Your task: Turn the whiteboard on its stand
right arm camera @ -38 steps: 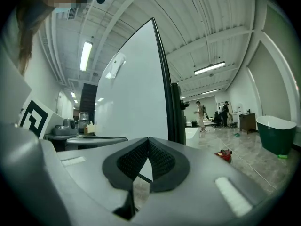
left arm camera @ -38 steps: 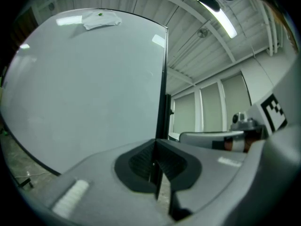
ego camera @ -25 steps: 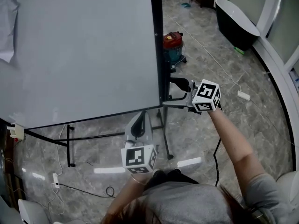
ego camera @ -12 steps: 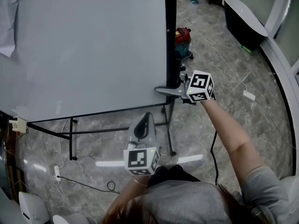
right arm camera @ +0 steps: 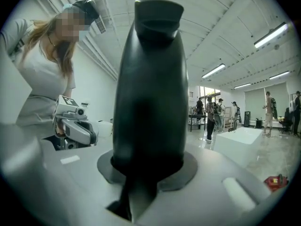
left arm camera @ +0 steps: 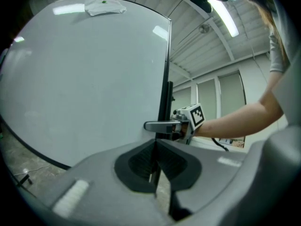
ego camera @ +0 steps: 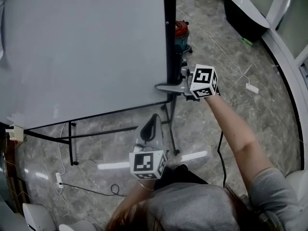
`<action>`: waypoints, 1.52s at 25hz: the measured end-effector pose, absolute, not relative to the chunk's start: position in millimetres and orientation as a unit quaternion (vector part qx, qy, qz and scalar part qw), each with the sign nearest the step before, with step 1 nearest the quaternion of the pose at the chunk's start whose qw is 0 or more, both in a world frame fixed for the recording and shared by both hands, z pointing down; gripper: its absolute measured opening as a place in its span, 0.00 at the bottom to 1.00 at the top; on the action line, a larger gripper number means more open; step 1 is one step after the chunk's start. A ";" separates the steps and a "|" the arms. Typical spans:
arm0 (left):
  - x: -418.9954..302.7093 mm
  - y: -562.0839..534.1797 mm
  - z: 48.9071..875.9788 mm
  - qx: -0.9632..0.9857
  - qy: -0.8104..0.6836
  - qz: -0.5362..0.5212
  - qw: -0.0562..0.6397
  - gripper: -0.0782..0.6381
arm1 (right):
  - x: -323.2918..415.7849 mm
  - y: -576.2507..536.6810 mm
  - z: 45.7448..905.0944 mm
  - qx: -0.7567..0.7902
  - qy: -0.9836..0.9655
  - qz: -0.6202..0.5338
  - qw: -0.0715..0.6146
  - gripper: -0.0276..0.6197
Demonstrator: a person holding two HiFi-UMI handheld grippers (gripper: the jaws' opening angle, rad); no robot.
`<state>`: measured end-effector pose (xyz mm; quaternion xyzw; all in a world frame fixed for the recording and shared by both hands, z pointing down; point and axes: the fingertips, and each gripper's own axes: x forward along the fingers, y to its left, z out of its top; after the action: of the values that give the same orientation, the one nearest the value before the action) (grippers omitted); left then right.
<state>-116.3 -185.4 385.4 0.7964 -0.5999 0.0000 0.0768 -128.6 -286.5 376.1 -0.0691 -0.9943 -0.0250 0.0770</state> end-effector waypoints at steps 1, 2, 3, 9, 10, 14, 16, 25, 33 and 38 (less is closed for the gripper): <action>-117.2 -186.6 383.9 0.797 -0.599 0.000 0.076 0.10 | -128.6 -286.0 375.6 -0.070 -0.994 -0.024 0.078 0.20; -118.7 -187.8 382.3 0.798 -0.597 0.000 0.075 0.10 | -129.1 -285.4 375.1 -0.071 -0.994 -0.024 0.079 0.20; -120.9 -188.9 380.8 0.799 -0.596 0.000 0.074 0.10 | -130.0 -284.9 374.4 -0.071 -0.994 -0.024 0.080 0.20; -122.7 -190.1 382.2 0.805 -0.588 0.001 0.081 0.10 | -128.1 -280.4 373.0 -0.071 -0.994 -0.024 0.083 0.19; -122.8 -189.7 382.1 0.807 -0.585 0.001 0.083 0.10 | -127.7 -279.3 372.7 -0.072 -0.994 -0.023 0.084 0.19; -123.8 -191.3 381.8 0.813 -0.576 0.004 0.085 0.10 | -128.1 -277.5 370.8 -0.075 -0.993 -0.026 0.082 0.19; -122.8 -194.3 383.0 0.812 -0.578 0.007 0.083 0.10 | -127.7 -277.7 371.0 -0.075 -0.993 -0.024 0.083 0.19; -98.7 -197.9 372.1 0.783 -0.616 -0.019 0.080 0.10 | -117.4 -268.4 372.6 -0.077 -0.993 -0.022 0.089 0.19; -98.1 -196.8 368.4 0.766 -0.638 -0.014 0.079 0.10 | -111.7 -270.4 368.2 -0.081 -0.992 -0.022 0.089 0.19; -99.8 -196.9 365.9 0.763 -0.641 -0.010 0.082 0.10 | -111.7 -268.5 364.5 -0.080 -0.993 -0.021 0.089 0.19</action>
<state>-99.8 -196.9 365.9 0.7631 -0.6409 -0.0102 0.0821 -111.7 -268.5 364.5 -0.0804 -0.9926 -0.0206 0.0891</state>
